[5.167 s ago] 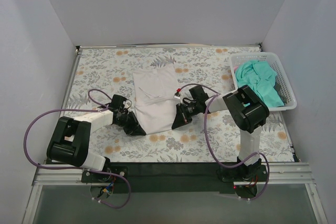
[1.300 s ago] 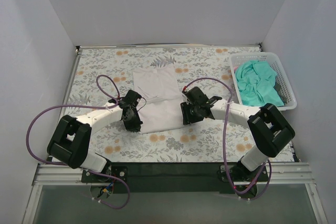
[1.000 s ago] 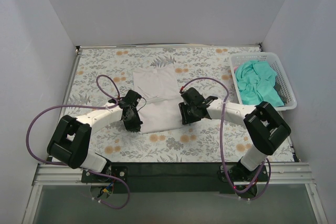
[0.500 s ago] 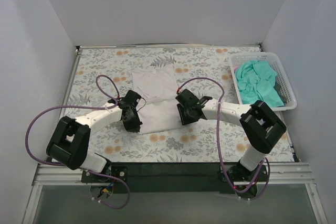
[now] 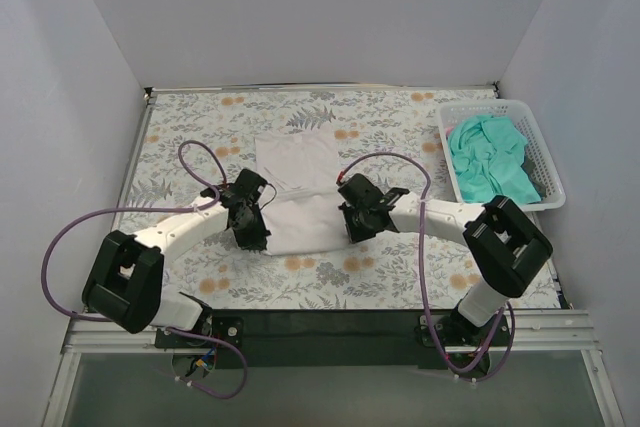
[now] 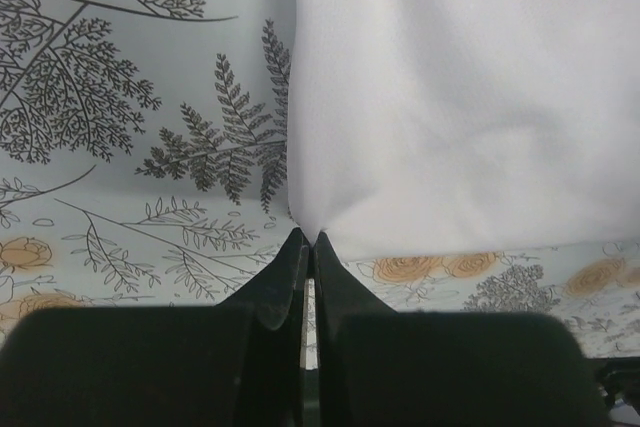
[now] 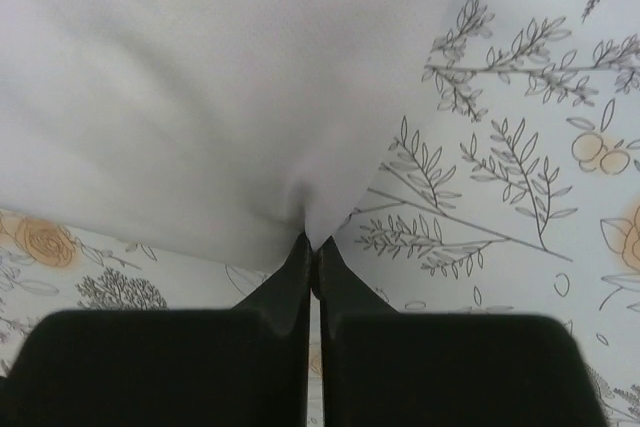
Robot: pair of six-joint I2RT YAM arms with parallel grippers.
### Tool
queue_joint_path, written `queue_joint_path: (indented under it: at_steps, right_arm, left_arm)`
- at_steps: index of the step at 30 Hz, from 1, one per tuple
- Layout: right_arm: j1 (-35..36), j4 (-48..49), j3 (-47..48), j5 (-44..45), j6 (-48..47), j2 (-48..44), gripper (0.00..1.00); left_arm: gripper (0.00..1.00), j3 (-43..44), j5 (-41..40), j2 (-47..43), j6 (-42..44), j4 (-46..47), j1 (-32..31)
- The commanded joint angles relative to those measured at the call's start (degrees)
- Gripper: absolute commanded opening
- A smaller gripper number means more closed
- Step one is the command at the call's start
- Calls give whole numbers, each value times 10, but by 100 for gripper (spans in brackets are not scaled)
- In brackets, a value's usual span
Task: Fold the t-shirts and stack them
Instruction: Fold the tshirt
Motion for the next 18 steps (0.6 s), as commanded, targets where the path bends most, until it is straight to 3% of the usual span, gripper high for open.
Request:
queue_joint_path:
  at_steps: [1, 5, 11, 18]
  right_arm:
    - [9, -150, -47, -25, -31, 2, 1]
    - [15, -196, -61, -61, -52, -70, 1]
    - [29, -354, -49, -112, -66, -169, 1]
    - [31, -503, 68, -143, -63, -249, 1]
  left_arm:
    - [0, 21, 24, -45, 8, -28, -3]
    - [0, 10, 67, -94, 19, -58, -3]
    - [0, -13, 191, -212, 9, -137, -5]
    - [0, 61, 216, -294, -5, -269, -6]
